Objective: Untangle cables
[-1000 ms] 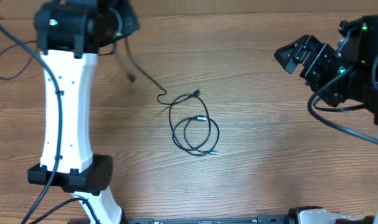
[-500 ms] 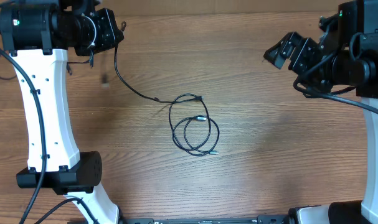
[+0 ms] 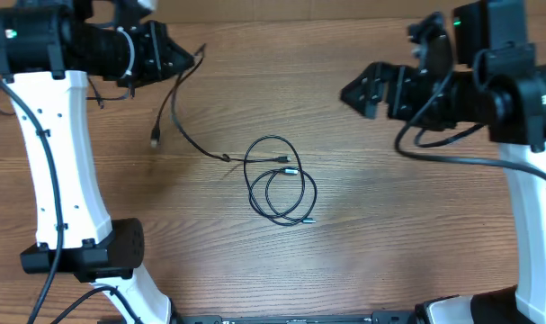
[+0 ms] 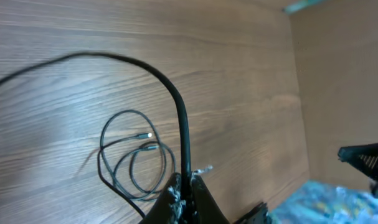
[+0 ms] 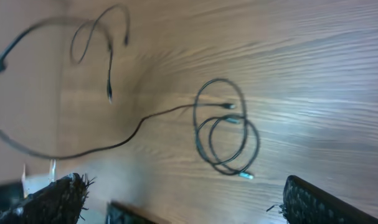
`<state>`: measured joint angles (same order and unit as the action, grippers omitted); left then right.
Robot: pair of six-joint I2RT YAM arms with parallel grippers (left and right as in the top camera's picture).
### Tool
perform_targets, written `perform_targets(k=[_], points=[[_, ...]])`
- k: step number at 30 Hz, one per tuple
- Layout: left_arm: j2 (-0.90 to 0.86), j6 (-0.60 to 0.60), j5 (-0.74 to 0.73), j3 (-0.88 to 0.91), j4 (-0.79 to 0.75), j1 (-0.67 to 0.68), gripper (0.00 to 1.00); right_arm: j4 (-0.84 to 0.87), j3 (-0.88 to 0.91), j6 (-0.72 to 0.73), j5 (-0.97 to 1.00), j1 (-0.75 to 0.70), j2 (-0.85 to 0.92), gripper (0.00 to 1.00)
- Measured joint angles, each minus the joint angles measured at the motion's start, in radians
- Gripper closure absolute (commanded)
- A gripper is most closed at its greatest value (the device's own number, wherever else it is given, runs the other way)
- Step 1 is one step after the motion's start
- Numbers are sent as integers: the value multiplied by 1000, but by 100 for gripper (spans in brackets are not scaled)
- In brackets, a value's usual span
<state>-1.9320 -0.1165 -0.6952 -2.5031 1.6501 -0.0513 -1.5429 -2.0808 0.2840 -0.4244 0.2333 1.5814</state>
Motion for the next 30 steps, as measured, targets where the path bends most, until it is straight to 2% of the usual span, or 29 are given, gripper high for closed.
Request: perform_targets(k=[7,15,20,30], points=[[0,-69,205,0,37,15,96,0,0,-13,-13,110,45,0],[0,-81,476,37,37,11,96,1,0,-2,-14,130,108,0],[0,-132,679,99,32,-2,96,1,0,2,-13,134,127,0],[0,-198,972,288,-115,-72,96,9,0,3,33,134,130,0]])
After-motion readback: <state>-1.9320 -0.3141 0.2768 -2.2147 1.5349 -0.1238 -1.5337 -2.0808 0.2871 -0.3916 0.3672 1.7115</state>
